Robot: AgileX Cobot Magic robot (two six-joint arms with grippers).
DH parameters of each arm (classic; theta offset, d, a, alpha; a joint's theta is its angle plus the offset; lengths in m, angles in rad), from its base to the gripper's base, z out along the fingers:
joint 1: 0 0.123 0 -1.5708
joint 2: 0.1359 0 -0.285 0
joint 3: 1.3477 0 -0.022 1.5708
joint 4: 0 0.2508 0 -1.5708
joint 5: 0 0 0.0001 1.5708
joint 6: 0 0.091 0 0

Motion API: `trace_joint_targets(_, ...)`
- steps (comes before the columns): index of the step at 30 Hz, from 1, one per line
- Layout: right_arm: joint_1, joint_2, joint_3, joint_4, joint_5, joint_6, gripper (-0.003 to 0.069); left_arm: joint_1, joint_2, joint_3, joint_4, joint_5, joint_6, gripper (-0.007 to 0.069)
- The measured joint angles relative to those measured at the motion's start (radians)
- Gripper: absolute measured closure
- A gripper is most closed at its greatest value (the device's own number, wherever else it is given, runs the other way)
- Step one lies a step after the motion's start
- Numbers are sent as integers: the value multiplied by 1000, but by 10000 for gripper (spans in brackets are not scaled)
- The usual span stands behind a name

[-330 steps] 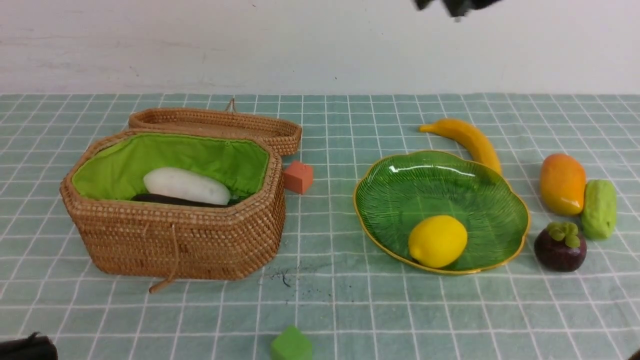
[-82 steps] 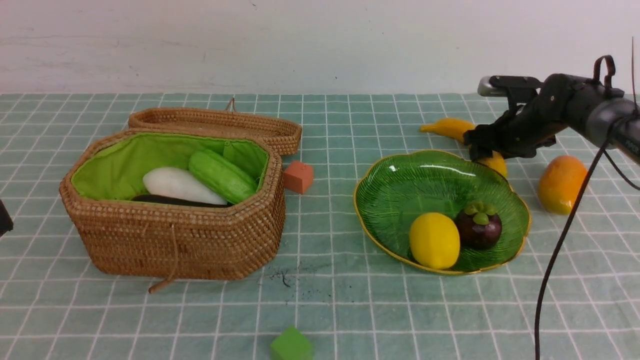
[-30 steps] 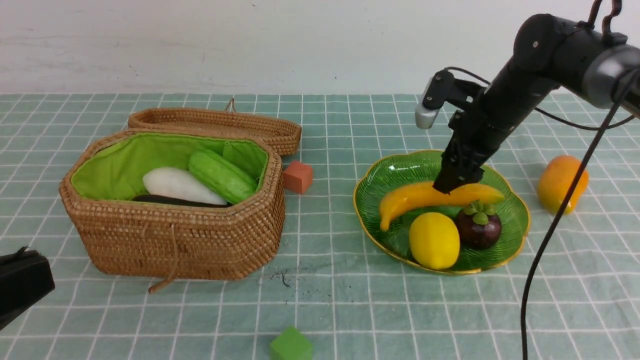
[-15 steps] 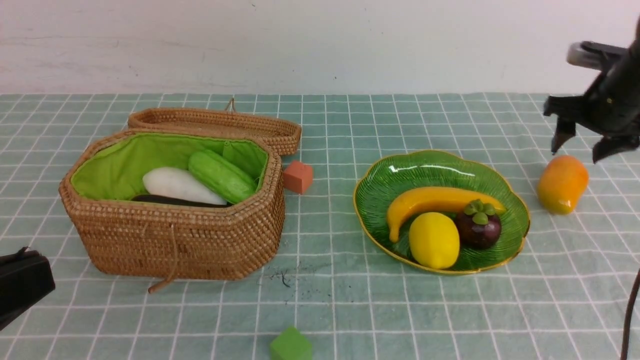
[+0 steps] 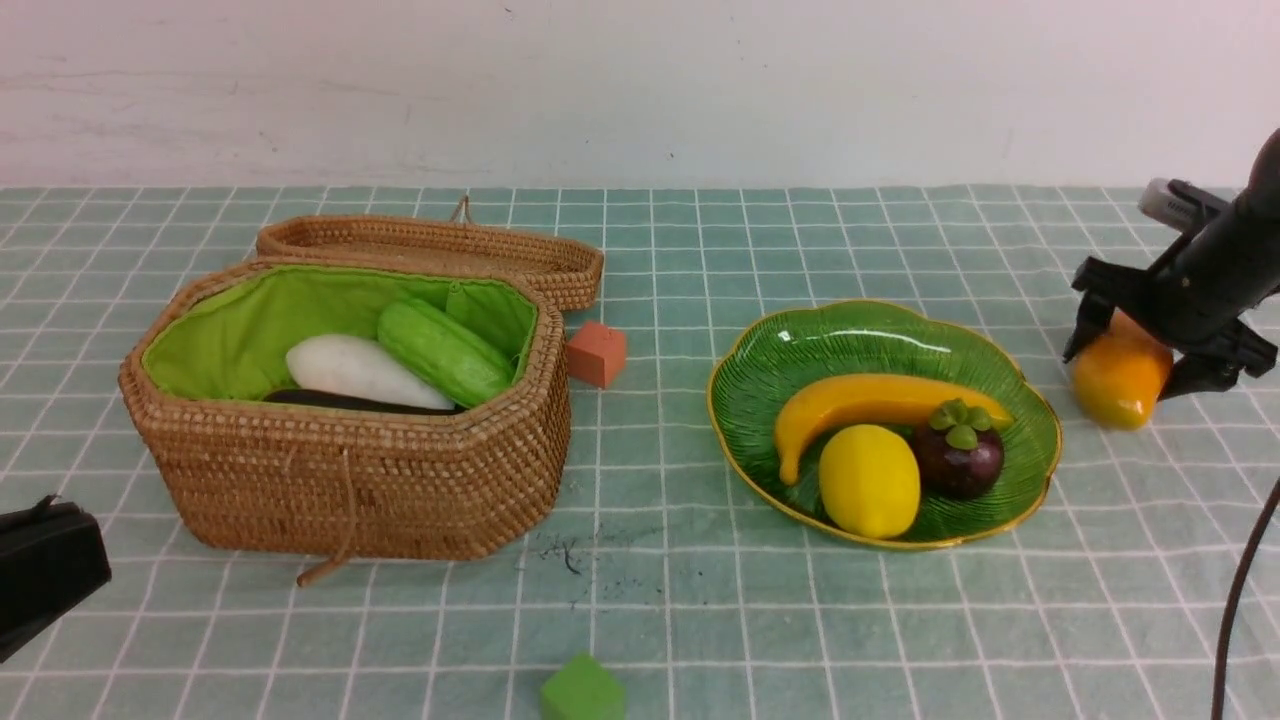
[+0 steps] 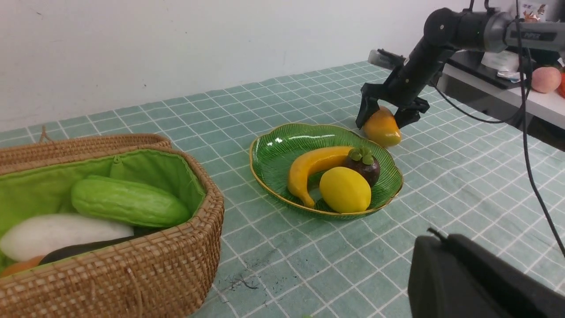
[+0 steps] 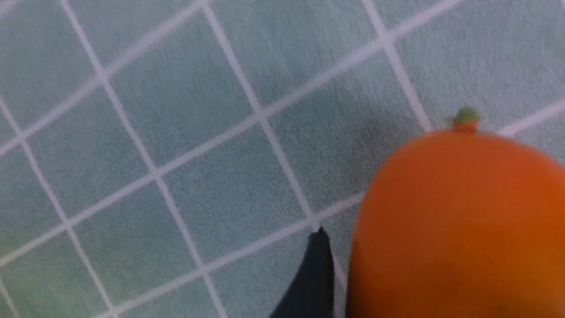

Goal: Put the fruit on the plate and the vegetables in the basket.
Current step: Use the right arm to grab a mango and put it into the right plate

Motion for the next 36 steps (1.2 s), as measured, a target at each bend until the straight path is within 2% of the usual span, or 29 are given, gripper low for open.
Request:
trace_joint_targets(2, 0, 3, -2, 3, -4, -11, 1, 0, 0, 0, -2, 0, 0, 637)
trace_joint_targets(6, 0, 5, -4, 12, -7, -93, 71, 0, 0, 0, -3, 0, 0, 637)
trace_joint_targets(11, 0, -7, -6, 21, 19, -177, 71, 0, 0, 0, -4, 0, 0, 637)
trace_joint_targets(17, 30, -154, 5, 22, 154, -256, 71, 0, 0, 0, -4, 0, 0, 637)
trace_joint_targets(22, 179, -292, 1, 81, 249, -350, 71, 0, 0, 0, -5, 0, 0, 637)
trace_joint_targets(28, 370, -227, 1, 82, 186, -415, 71, 0, 0, 0, -7, 0, 0, 637)
trace_joint_targets(33, 427, -146, 2, -7, 77, -437, 65, 0, 0, 0, -8, 0, 0, 637)
trace_joint_targets(36, 438, -118, 5, -43, -9, -436, -9, 0, 0, 0, -10, 2, 0, 637)
